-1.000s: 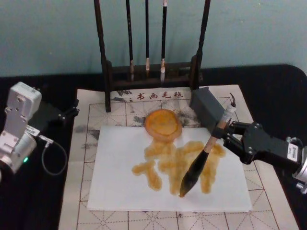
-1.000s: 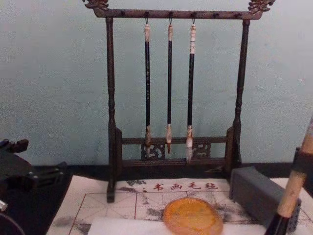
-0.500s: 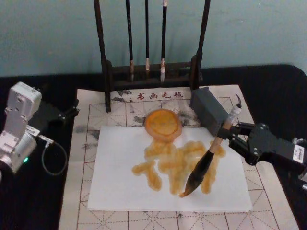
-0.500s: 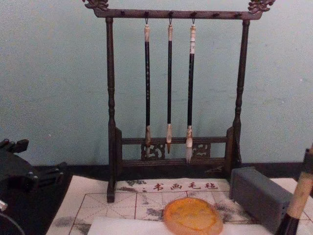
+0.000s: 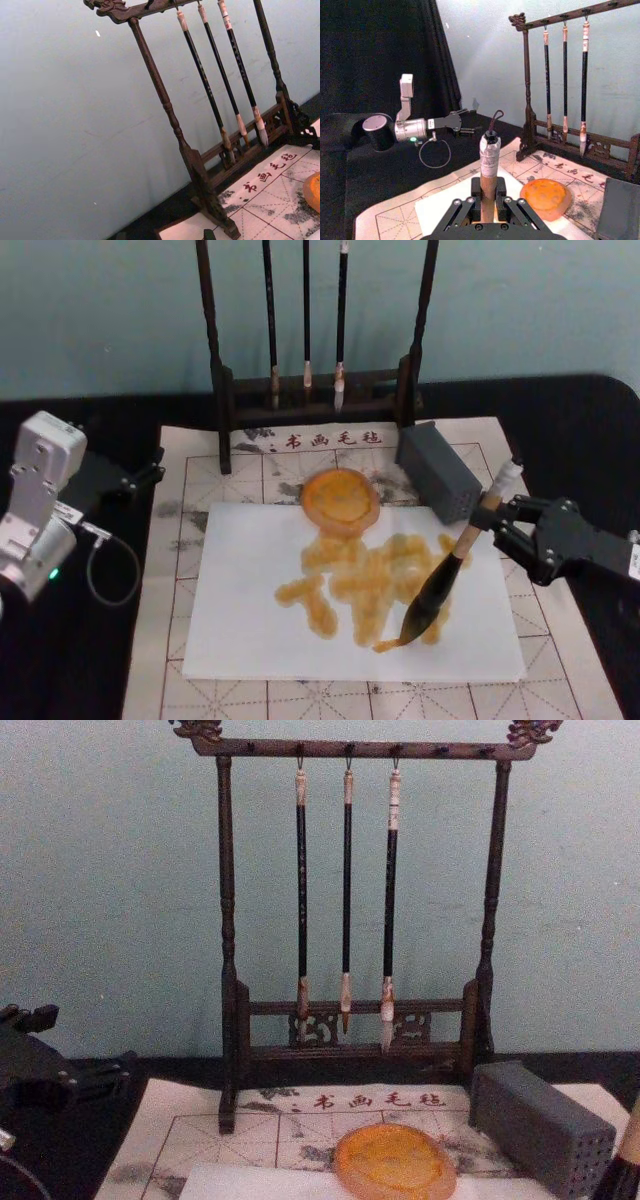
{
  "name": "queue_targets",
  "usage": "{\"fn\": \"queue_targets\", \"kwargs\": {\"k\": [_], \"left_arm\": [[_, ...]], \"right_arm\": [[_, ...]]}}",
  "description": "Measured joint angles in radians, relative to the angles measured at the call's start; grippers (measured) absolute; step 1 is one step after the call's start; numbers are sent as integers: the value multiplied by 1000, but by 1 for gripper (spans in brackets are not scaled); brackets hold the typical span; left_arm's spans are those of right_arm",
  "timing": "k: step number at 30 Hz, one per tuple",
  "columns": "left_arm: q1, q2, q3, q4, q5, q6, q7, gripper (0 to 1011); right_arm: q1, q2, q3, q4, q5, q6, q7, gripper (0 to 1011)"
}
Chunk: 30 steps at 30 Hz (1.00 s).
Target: Pick up the brush from the inkstone, write on the paper, then place the brush back to its original position.
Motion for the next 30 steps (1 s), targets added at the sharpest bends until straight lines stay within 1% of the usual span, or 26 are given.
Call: {"fn": "queue_targets", "kwargs": {"k": [13, 19, 26, 30], "left_arm": [[0, 0, 0, 0, 0, 0, 0, 1001], [0, 0, 0, 0, 0, 0, 0, 1001], [0, 0, 0, 0, 0, 0, 0, 1001], [0, 0, 0, 0, 0, 0, 0, 1001]], "right_arm": [[-50, 20, 46, -27, 1, -11, -12, 192], [-67, 23, 64, -36, 2, -13, -15, 192], [-64, 16, 75, -41, 13, -14, -12, 192], [-40, -1, 77, -36, 24, -14, -7, 192]]}}
